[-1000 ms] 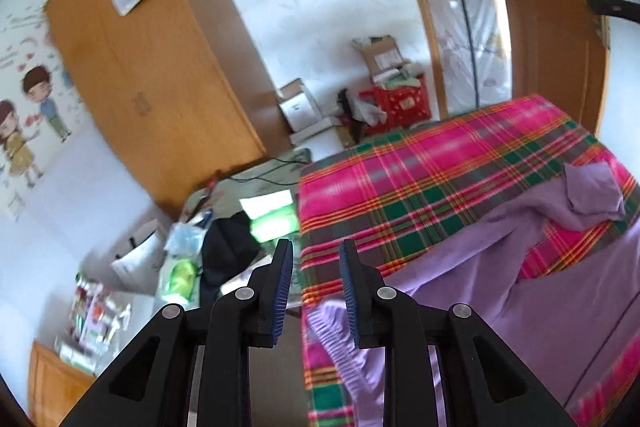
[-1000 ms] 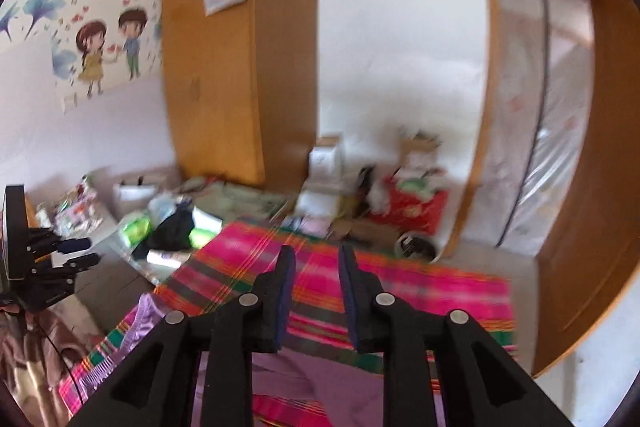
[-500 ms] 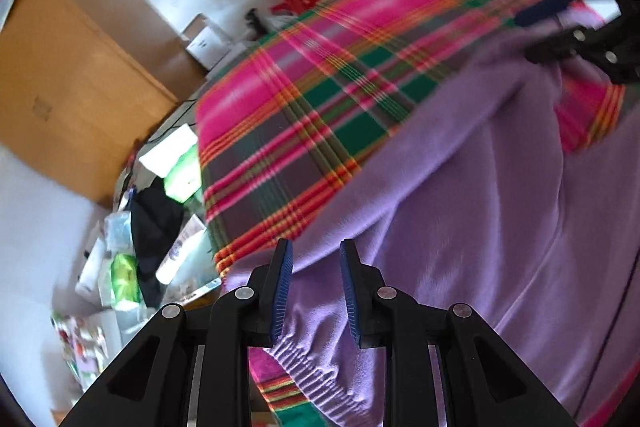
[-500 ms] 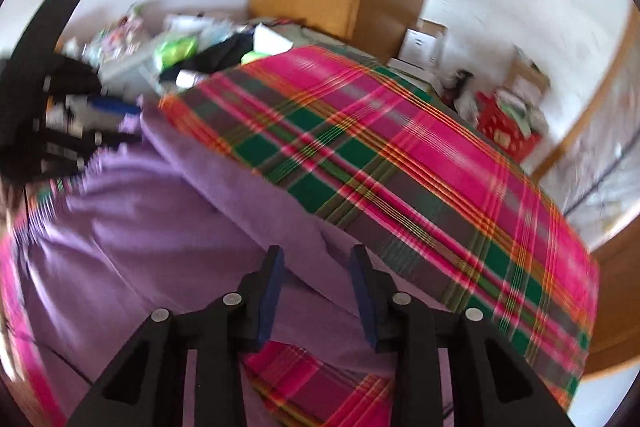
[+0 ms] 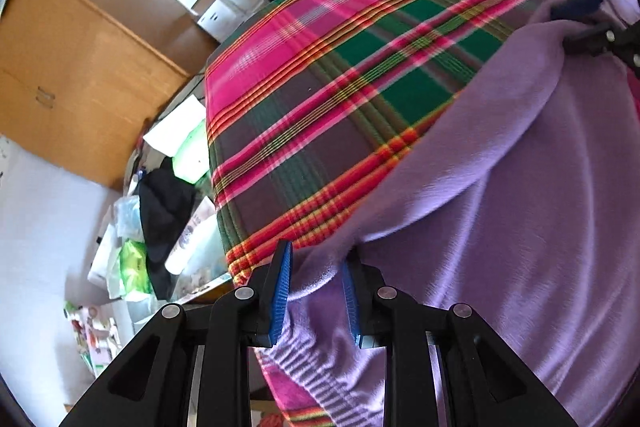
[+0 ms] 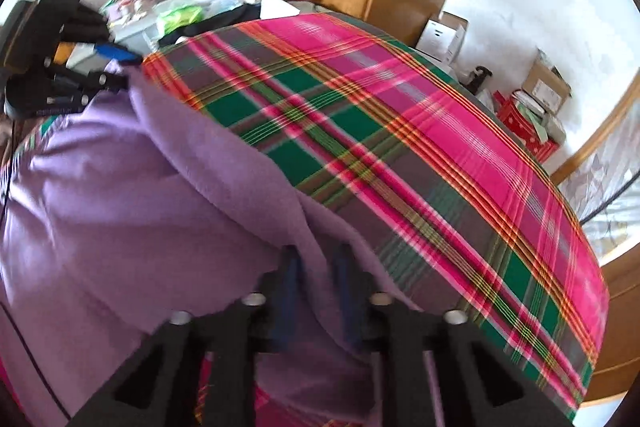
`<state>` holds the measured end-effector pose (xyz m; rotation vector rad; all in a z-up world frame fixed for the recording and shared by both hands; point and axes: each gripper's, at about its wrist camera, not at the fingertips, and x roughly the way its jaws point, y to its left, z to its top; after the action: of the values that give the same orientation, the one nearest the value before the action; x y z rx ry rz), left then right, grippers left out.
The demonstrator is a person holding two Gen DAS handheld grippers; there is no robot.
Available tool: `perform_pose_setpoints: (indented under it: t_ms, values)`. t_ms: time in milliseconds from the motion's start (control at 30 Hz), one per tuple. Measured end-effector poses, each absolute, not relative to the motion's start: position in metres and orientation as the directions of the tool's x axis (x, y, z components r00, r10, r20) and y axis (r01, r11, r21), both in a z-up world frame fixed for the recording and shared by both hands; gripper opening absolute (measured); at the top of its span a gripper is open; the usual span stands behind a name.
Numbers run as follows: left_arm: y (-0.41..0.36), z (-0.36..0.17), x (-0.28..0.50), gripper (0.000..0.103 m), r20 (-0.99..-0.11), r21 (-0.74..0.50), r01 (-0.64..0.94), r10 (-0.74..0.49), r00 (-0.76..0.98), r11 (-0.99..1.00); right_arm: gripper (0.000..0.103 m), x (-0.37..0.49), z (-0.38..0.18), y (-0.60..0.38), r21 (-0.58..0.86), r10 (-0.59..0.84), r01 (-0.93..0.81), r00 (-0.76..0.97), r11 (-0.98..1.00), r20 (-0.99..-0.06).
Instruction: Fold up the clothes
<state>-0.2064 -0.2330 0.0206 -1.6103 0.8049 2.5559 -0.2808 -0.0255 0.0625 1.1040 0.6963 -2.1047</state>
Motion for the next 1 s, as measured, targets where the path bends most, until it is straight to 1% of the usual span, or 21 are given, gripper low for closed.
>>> perform_pose_setpoints:
  t_ms: [67,267,400,500,600,700,733,800,900,1000]
  values:
    - [-0.237,0.019,-0.212,0.028,-0.853,0.39,-0.266,-0.238,-0.465,-0.881,0.007,-0.286,0.064,-0.025,-0.135,-0.309,0.741,-0.429,-0.657,-0.849]
    - [-0.245,0.016,-0.22,0.028,-0.859,0.356,-0.248,-0.212,-0.465,-0.901,0.006,-0.302,0.069,-0.022,-0.085,-0.333,0.718,-0.42,-0.691,-0.844]
    - [-0.247,0.016,-0.221,0.022,-0.863,0.336,-0.245,-0.192,-0.468,-0.91,0.006,-0.312,0.071,-0.022,-0.058,-0.344,0.702,-0.418,-0.71,-0.841]
    - [-0.249,0.015,-0.222,0.012,-0.863,0.329,-0.24,-0.188,-0.469,-0.913,0.006,-0.321,0.071,-0.028,-0.055,-0.336,0.694,-0.415,-0.718,-0.846]
    - [-0.25,0.016,-0.223,0.005,-0.85,0.339,-0.22,-0.198,-0.488,-0.915,0.006,-0.335,0.07,-0.029,-0.02,-0.34,0.672,-0.4,-0.74,-0.851]
    - [-0.256,0.019,-0.227,0.004,-0.844,0.322,-0.178,-0.197,-0.499,-0.93,0.006,-0.345,0.069,-0.028,0.006,-0.346,0.648,-0.399,-0.761,-0.849]
    - [-0.259,0.02,-0.229,0.004,-0.843,0.314,-0.16,-0.197,-0.501,-0.936,0.007,-0.347,0.067,-0.029,0.003,-0.343,0.647,-0.4,-0.762,-0.85]
    - [-0.265,0.022,-0.232,0.004,-0.837,0.307,-0.125,-0.205,-0.506,-0.943,0.011,-0.349,0.063,-0.032,-0.016,-0.33,0.647,-0.411,-0.763,-0.85]
    - [-0.268,0.017,-0.237,0.004,-0.841,0.31,-0.108,-0.219,-0.494,-0.945,0.011,-0.352,0.057,-0.039,-0.052,-0.303,0.647,-0.424,-0.76,-0.854]
    - [-0.269,0.012,-0.237,0.004,-0.841,0.321,-0.099,-0.235,-0.487,-0.942,0.011,-0.355,0.056,-0.042,-0.051,-0.305,0.643,-0.429,-0.764,-0.85]
